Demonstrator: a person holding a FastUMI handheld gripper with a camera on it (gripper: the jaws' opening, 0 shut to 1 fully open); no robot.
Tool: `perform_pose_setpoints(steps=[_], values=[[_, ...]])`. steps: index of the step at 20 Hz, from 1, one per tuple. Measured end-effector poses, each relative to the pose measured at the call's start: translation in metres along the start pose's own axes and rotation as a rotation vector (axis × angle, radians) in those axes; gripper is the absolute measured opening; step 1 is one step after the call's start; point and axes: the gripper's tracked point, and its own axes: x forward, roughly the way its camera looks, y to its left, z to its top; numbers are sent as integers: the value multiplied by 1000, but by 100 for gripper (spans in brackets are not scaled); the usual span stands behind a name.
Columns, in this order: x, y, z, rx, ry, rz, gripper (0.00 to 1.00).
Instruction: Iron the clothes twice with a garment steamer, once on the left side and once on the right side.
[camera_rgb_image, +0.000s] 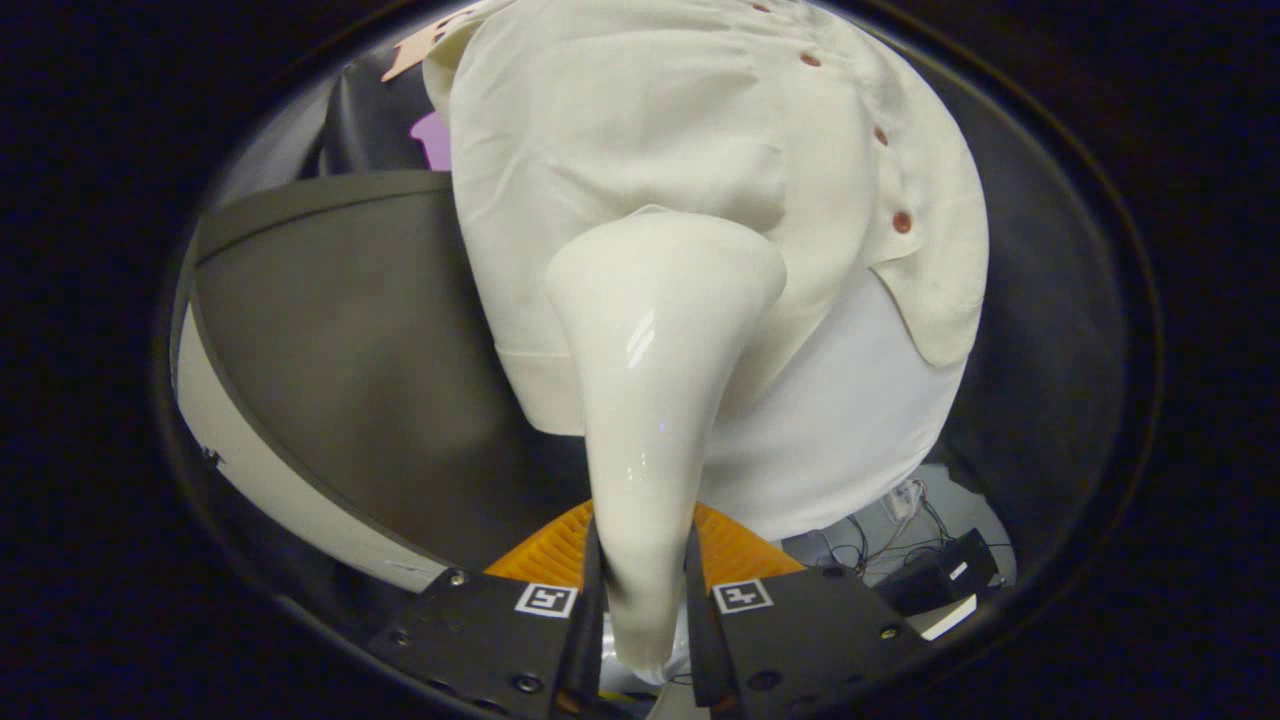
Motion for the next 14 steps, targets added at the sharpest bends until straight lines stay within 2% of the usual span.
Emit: perform_pose_setpoints(steps=[8,9,10,14], values=[[-39,-25,189,72,-267,-90,35],[-68,-28,194,74,-293,-95,35],[-64,-25,213,75,-322,-103,35],[-101,-51,277,68,-433,-125,35]])
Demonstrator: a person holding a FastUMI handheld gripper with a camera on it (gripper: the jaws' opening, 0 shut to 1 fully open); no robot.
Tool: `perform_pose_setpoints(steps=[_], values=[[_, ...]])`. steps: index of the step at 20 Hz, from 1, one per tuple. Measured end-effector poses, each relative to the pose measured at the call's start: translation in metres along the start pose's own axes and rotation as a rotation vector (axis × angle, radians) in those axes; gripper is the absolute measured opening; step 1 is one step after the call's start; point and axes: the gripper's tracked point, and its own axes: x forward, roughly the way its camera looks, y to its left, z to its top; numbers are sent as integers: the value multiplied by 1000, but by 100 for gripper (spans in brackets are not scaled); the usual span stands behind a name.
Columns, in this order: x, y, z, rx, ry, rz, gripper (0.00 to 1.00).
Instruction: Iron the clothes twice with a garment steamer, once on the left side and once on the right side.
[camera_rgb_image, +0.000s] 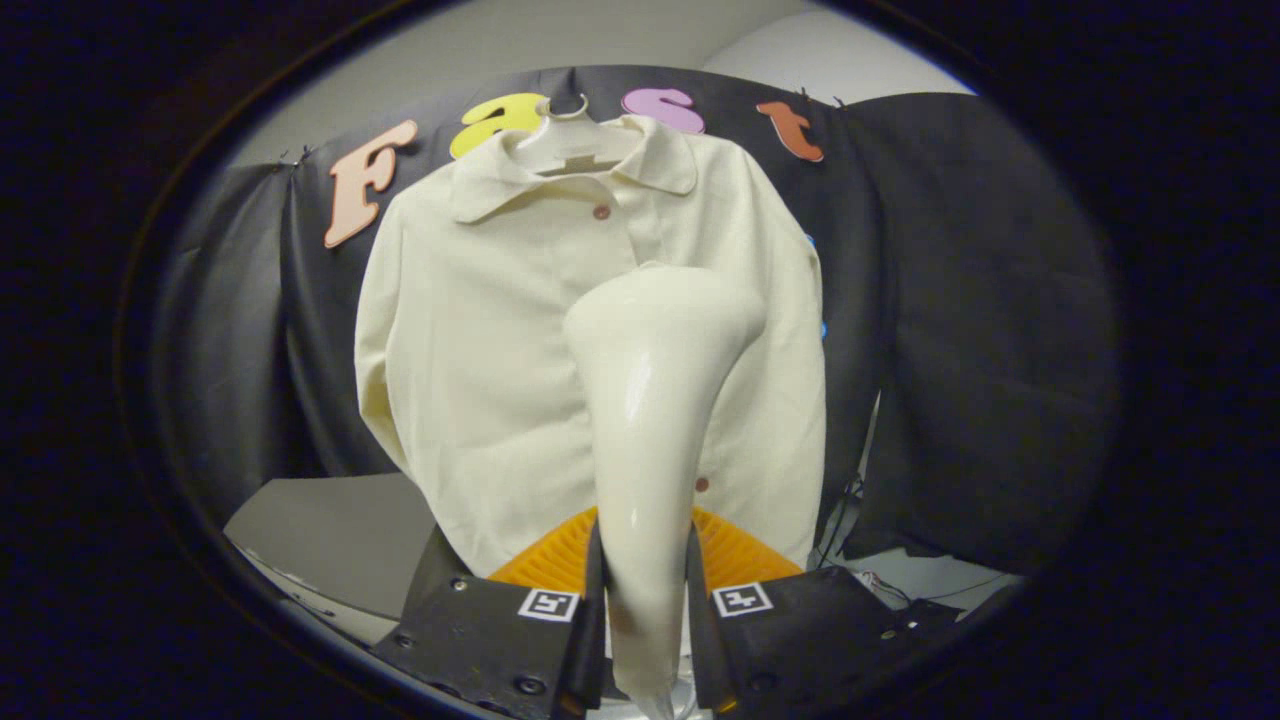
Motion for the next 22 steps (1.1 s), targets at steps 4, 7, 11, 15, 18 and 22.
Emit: perform_pose_setpoints(steps=[4,7,11,15,18,22], values=[[13,-16,53,66,-81,-14,35],[34,-25,84,112,-115,-11,34],[61,-42,110,152,-142,-12,34],[78,-59,104,143,-126,6,34],[83,-66,85,157,-106,39,34],[91,-74,56,176,-78,61,34]])
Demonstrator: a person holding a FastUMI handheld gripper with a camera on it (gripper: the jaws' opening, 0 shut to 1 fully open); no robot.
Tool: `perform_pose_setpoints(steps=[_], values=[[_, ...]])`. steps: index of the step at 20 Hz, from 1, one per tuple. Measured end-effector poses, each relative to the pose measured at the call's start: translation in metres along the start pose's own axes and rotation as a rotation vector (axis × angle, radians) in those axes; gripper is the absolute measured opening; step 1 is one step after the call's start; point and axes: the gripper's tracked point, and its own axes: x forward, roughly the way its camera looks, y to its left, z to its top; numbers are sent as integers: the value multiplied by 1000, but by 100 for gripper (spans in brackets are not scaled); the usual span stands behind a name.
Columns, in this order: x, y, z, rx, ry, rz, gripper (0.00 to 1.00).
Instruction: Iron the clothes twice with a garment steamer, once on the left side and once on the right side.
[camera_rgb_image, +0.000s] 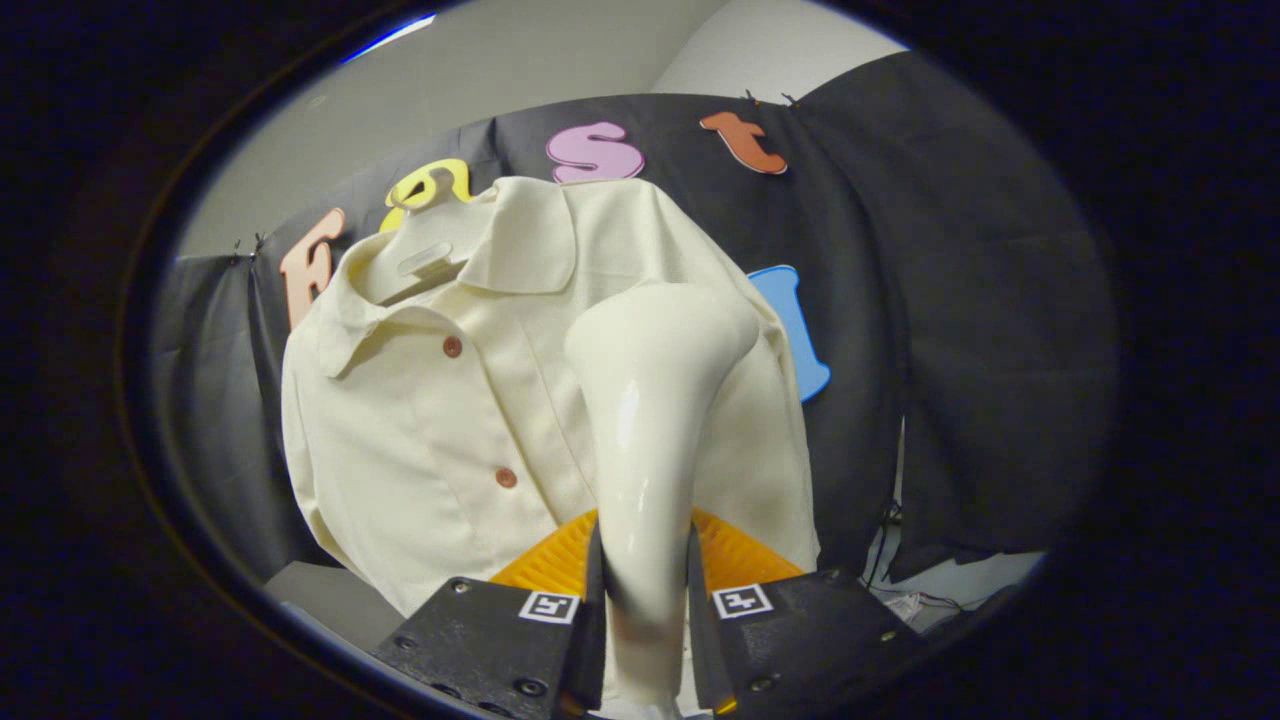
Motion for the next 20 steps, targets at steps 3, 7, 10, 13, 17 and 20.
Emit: perform_pose_setpoints(steps=[3,7,10,13,17,20], values=[[0,-3,-17,-19,44,-12,34],[1,-7,-39,-52,80,-1,34],[0,-19,-65,-60,123,2,34],[-1,-31,-93,-111,171,-3,35],[0,-48,-125,-115,217,-6,35],[-4,-61,-148,-135,242,-12,35]])
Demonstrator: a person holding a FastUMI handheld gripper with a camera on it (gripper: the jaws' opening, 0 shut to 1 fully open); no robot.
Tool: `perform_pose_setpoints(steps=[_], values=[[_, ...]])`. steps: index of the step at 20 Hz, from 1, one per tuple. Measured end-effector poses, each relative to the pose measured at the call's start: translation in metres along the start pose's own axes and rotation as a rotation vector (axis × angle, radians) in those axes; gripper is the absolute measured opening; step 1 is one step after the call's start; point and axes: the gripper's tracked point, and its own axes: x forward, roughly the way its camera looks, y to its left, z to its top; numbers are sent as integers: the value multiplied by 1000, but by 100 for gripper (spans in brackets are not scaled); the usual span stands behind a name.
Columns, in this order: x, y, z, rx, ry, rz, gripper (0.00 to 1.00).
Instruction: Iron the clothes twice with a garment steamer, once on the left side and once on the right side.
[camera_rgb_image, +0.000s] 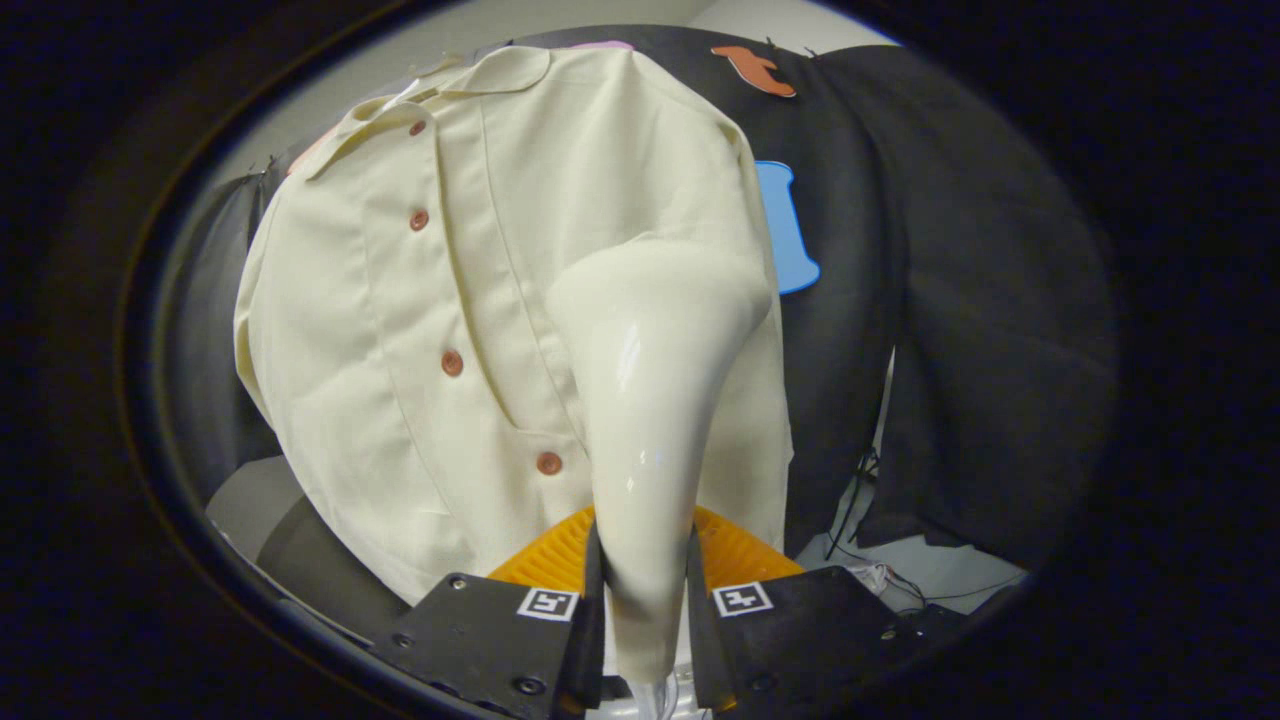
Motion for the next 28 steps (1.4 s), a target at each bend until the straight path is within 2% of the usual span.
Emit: perform_pose_setpoints(steps=[10,15,19,26,28], values=[[20,-33,-96,8,114,-25,35],[24,-48,-147,44,165,-32,35],[29,-56,-183,125,170,-41,35],[20,-63,-219,202,185,-40,35],[16,-62,-215,229,166,-40,35]])
